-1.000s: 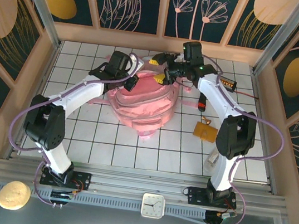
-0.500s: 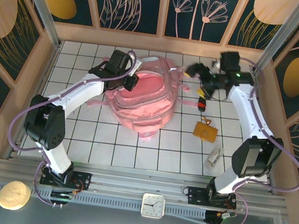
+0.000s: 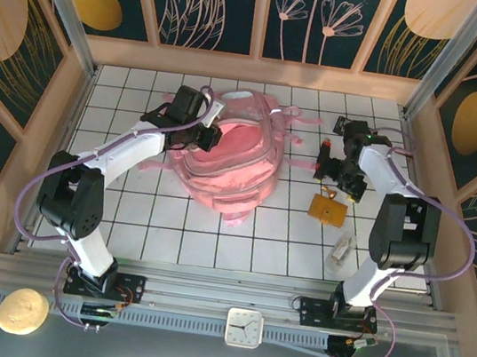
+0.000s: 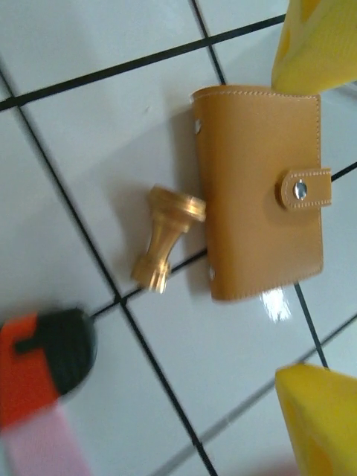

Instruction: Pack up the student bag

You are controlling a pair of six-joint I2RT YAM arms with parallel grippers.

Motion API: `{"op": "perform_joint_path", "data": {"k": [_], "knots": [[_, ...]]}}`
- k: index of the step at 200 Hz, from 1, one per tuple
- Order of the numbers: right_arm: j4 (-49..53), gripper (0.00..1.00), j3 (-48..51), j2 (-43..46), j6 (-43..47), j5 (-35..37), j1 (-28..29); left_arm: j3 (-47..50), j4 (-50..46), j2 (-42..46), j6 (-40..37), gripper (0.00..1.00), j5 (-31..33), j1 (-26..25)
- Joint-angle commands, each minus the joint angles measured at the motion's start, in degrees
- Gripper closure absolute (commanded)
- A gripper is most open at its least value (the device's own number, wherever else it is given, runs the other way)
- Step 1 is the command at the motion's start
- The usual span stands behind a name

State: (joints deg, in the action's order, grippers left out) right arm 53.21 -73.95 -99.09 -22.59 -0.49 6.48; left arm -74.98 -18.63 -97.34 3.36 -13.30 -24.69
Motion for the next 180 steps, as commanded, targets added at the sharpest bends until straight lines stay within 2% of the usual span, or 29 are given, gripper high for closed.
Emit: {"op": "perform_joint_path", "data": {"k": [1,85,115,140,168,180], "knots": [[1.9,0.01,2.0,-1.4,0.5,4.8,0.4,0.6,0.4,2.0,1.9,1.00,-2.8,0.3],[-3.5,0.01,7.8,-4.0,-0.4,1.7,0.5,1.9,-0.4,3.6,-0.6,1.00,-3.0,0.3],[-5.3,0.01,10.1,-3.7,-1.6,-3.3,1.8,2.4,-0.8,4.0,-1.1,1.00,-3.1,0.2],[-5.7,0.01,10.8,-2.4,-5.2,-7.3,7.6,2.6,-1.1,4.1,-1.4,1.00,-3.2,0.3],[-7.3,0.01,9.1,0.1,-14.2,-17.0,19.2,2.0,-1.4,4.0,-1.9,1.00,-3.0,0.3],[-7.3,0.01,7.4,1.5,-17.9,-18.8,23.4,1.7,-1.7,3.9,-2.2,1.00,-2.6,0.3]]}}
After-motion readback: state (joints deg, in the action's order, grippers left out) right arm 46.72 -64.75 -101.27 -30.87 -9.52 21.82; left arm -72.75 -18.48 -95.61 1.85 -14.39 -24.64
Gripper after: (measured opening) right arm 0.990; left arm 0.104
